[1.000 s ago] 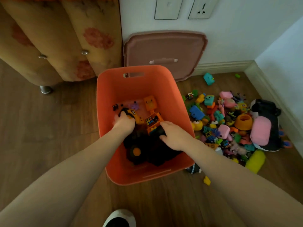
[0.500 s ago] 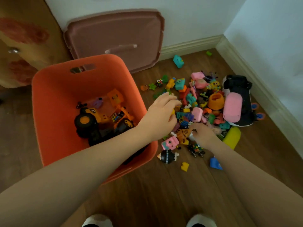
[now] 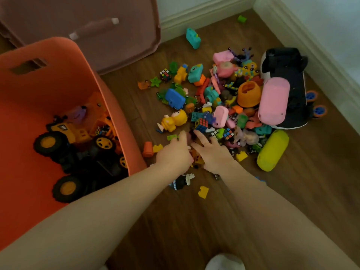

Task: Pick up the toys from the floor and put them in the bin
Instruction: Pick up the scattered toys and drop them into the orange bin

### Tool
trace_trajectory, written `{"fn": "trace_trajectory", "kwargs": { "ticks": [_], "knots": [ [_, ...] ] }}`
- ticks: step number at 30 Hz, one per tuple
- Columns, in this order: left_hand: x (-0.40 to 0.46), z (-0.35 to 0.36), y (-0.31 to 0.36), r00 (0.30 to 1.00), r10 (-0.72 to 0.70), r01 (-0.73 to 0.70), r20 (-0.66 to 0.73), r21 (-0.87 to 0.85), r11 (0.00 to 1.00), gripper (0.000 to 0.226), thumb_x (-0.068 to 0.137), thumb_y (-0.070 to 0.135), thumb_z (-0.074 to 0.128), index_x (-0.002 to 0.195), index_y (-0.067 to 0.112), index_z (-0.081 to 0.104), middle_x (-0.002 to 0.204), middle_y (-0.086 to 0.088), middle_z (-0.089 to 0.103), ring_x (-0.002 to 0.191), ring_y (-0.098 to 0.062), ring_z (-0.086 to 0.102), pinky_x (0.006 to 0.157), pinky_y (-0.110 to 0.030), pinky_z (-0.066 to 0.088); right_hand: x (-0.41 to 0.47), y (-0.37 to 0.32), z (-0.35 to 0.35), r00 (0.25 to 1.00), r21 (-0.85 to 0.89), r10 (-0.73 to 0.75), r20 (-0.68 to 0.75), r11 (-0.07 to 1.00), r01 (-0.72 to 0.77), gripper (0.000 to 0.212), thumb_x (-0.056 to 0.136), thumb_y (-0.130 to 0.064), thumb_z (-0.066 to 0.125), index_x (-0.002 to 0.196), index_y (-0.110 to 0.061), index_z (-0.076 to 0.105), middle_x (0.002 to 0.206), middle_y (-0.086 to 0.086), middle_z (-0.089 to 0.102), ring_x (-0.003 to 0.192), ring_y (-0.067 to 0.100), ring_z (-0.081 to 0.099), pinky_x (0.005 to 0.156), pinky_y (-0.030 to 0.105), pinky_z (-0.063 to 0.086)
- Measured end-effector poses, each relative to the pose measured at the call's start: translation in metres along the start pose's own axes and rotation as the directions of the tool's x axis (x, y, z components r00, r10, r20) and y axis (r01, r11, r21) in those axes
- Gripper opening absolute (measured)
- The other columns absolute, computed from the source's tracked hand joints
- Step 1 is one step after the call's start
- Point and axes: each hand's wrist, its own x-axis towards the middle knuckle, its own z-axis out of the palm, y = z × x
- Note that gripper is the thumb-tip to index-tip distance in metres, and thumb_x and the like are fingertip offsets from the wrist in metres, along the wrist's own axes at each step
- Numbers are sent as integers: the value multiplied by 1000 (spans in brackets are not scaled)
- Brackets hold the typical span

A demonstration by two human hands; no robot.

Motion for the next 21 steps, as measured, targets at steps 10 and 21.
{"fn": "trace_trajectory", "kwargs": {
  "ticks": [10,21],
  "knots": [
    [25,52,-9,984,35,-117,177,478,871,108,73,42,74,148,25,-2,155,-10,-6,140,-36,7,100,-57,33,-14,15,27,974,181,135,-182,978,-102,53,86,-30,60,133,-25,36,143,10,20,119,36,40,75,41,52],
    [26,54,-16,995,31,-65,90,407,911,77,71,36,76,131,23,31,137,-10,29,125,-32,31,86,-48,44,-35,33,22,907,641,314,-280,765,-67,37,90,-31,59,120,-10,56,110,11,59,100,28,55,73,30,37]
  ]
}}
